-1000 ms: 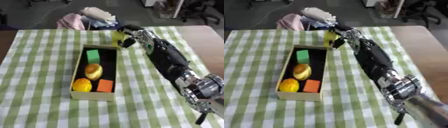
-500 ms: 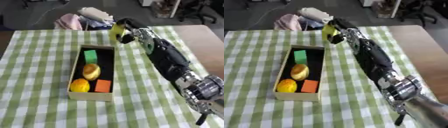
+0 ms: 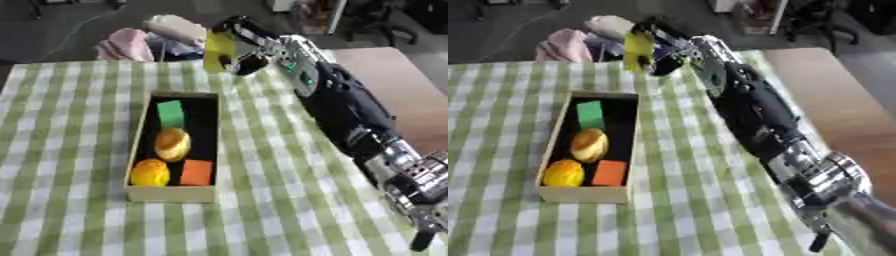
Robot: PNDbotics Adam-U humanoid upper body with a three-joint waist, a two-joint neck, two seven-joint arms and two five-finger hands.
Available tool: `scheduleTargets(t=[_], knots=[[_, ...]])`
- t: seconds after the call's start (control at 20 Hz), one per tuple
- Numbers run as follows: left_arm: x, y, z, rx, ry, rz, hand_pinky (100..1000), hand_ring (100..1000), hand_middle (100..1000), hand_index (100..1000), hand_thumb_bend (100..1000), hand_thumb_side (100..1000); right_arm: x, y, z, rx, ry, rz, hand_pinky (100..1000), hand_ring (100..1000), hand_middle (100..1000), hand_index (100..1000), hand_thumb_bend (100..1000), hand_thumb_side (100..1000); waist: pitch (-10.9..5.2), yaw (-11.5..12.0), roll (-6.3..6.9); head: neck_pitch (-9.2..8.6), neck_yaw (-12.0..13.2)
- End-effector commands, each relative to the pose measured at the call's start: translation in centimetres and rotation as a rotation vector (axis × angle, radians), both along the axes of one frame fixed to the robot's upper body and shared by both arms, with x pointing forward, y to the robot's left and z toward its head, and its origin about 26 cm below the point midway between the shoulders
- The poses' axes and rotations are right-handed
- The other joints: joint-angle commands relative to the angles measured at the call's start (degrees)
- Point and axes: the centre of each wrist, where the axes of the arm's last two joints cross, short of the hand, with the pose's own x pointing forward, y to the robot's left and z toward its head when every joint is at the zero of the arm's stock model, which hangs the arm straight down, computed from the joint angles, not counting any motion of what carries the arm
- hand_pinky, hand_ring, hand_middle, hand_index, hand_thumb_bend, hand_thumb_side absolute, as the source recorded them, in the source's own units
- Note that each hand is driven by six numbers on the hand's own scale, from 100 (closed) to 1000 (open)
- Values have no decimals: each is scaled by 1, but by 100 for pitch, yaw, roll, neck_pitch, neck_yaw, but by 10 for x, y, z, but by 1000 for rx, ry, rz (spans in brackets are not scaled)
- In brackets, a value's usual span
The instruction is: Pick up objects on the table and place them in the box.
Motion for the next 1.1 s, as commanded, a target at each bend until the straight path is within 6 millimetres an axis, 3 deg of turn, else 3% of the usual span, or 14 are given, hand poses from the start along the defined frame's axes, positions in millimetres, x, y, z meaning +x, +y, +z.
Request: scheduleTargets(t=[0.05, 0.45, 0.8, 0.9, 0.95, 1.1], knots=[[-3, 3, 5, 7, -20, 14, 679, 616, 666, 805, 236, 646, -11, 14, 14, -50, 35, 83, 798, 732, 566, 915, 100, 232, -217, -38, -26, 51, 56], [-4, 6, 0, 7, -1, 29, 677, 615, 665, 804, 241, 646, -19, 39, -18, -175, 233, 149, 804, 747, 576, 924, 100, 262, -340, -194, -53, 149, 147], [-4, 6, -3, 6, 9, 30, 675, 614, 664, 804, 243, 646, -13, 44, -37, -185, 251, 98, 807, 755, 594, 935, 100, 271, -392, -202, -59, 147, 144], [-4, 6, -4, 5, 11, 32, 675, 614, 663, 804, 244, 646, -11, 46, -39, -192, 229, 67, 812, 762, 620, 945, 100, 275, -394, -192, -61, 140, 131], [-4, 6, -4, 5, 12, 32, 674, 614, 663, 804, 244, 647, -11, 47, -40, -197, 217, 55, 819, 775, 696, 964, 100, 279, -394, -190, -62, 140, 125], [-4, 6, -5, 4, 14, 31, 673, 614, 663, 804, 245, 647, -10, 50, -40, -210, 160, 18, 839, 813, 813, 983, 100, 278, -396, -184, -73, 141, 111]])
